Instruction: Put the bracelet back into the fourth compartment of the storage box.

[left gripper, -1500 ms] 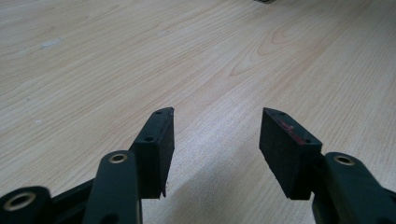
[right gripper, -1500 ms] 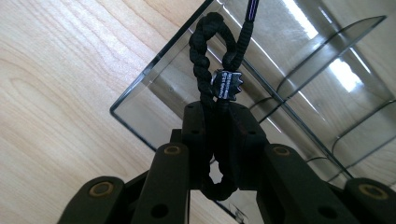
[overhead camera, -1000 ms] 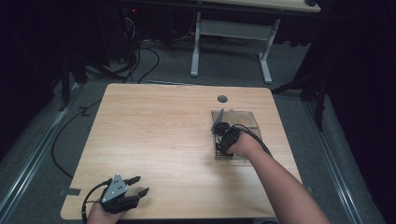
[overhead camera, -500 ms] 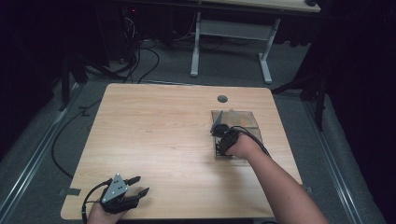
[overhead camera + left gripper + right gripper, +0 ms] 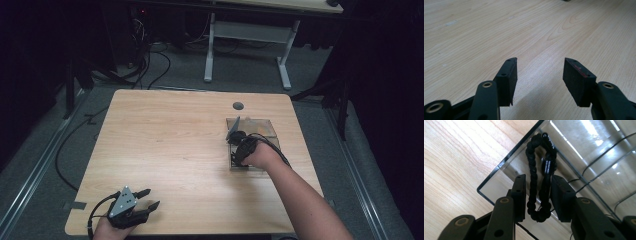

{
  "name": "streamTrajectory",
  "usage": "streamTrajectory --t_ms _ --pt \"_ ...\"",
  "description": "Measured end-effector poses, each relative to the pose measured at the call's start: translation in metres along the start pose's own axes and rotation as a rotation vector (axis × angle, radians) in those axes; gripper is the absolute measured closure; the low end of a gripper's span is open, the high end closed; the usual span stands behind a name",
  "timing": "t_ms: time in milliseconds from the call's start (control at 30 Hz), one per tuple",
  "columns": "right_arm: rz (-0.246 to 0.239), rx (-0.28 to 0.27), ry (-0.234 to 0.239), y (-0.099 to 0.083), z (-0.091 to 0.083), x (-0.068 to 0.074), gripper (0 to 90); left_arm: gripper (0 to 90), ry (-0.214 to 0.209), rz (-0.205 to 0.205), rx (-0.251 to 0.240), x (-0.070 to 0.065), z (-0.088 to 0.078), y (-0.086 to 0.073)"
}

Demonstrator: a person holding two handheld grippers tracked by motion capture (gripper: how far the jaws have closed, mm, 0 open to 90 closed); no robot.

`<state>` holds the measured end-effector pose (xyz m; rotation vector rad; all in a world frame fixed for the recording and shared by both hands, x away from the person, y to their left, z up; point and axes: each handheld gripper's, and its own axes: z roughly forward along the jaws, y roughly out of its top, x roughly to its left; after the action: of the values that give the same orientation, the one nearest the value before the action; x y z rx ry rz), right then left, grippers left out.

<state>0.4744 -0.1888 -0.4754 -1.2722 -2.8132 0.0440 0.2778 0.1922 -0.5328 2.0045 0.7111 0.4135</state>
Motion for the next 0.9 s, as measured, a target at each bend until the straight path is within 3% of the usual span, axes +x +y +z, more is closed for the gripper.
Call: streamTrajectory --t_ms 100,200,267,467,900 --pt "0.005 -0.015 -0.007 0.0016 -0.0053 -0.0002 66.4 45.7 -0.001 0.000 0.001 0.0001 0.0001 0.0001" --pt "0.029 -0.034 -0.019 0.0035 -0.0084 0.0004 75.4 45.7 -0.001 -0.001 0.001 0.0002 0.0001 0.0000" --pt "0.005 -0.046 -0.026 0.0055 -0.0053 -0.0009 79.4 45.7 -0.001 -0.001 -0.001 0.0002 -0.0001 0.0000" --pt "0.007 -0.058 -0.024 0.0101 0.0011 -0.0015 82.3 45.7 -0.003 -0.005 -0.004 0.0003 -0.0001 -0.0002" --pt "0.018 -0.085 -0.022 0.0058 -0.0037 -0.0020 80.2 45.8 0.001 -0.001 0.001 0.0001 0.0001 0.0000"
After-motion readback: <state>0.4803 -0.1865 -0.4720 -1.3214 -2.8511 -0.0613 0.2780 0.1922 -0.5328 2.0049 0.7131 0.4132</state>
